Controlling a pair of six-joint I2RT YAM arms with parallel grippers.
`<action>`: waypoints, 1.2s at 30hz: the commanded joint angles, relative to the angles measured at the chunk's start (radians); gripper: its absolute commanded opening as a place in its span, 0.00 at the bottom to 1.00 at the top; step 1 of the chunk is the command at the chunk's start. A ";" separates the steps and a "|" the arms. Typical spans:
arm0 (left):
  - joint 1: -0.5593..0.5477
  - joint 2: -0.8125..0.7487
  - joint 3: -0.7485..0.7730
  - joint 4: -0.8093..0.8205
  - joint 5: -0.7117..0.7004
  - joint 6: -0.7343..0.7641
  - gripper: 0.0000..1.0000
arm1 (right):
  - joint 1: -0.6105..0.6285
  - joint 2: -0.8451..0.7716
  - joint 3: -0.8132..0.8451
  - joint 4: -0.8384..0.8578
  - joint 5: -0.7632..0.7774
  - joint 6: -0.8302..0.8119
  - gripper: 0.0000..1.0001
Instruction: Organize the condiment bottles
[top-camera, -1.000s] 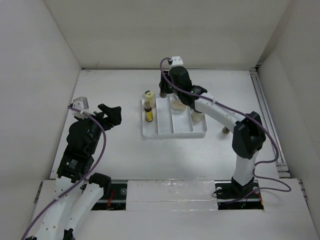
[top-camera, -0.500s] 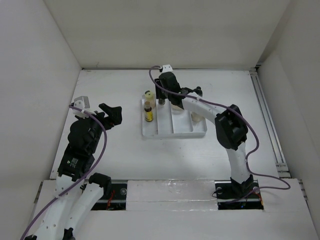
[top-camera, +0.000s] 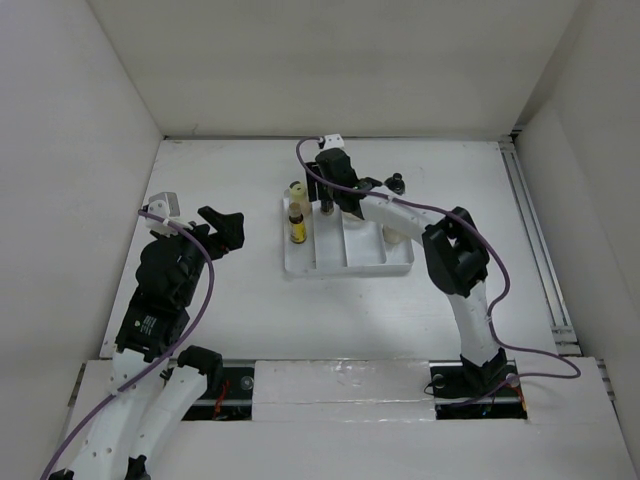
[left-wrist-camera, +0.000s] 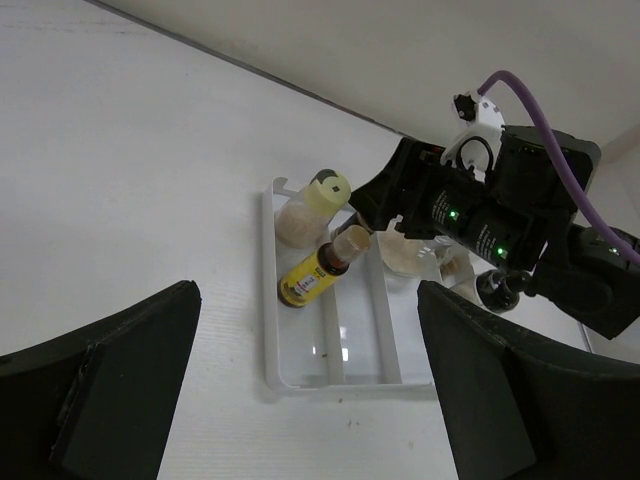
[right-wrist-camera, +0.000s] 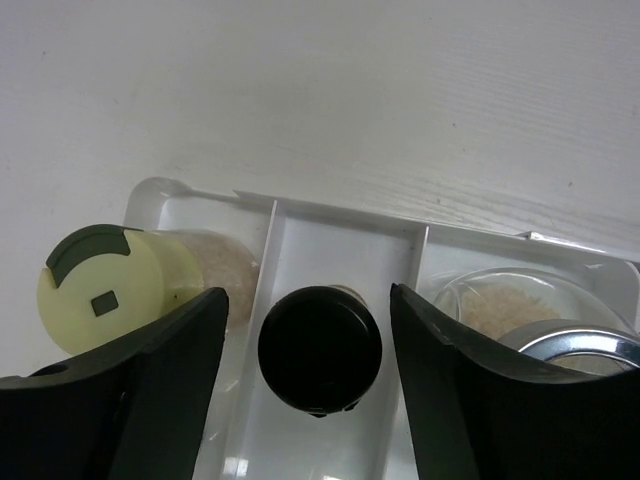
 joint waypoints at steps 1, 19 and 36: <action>0.005 0.001 -0.003 0.046 0.000 0.012 0.86 | 0.010 -0.033 0.038 0.031 0.018 0.005 0.73; 0.005 -0.028 -0.003 0.046 0.009 0.012 0.86 | -0.103 -0.890 -0.660 -0.072 0.355 0.222 0.50; 0.005 -0.076 -0.003 0.046 0.009 0.012 0.86 | -0.496 -1.114 -1.031 -0.152 0.148 0.308 0.80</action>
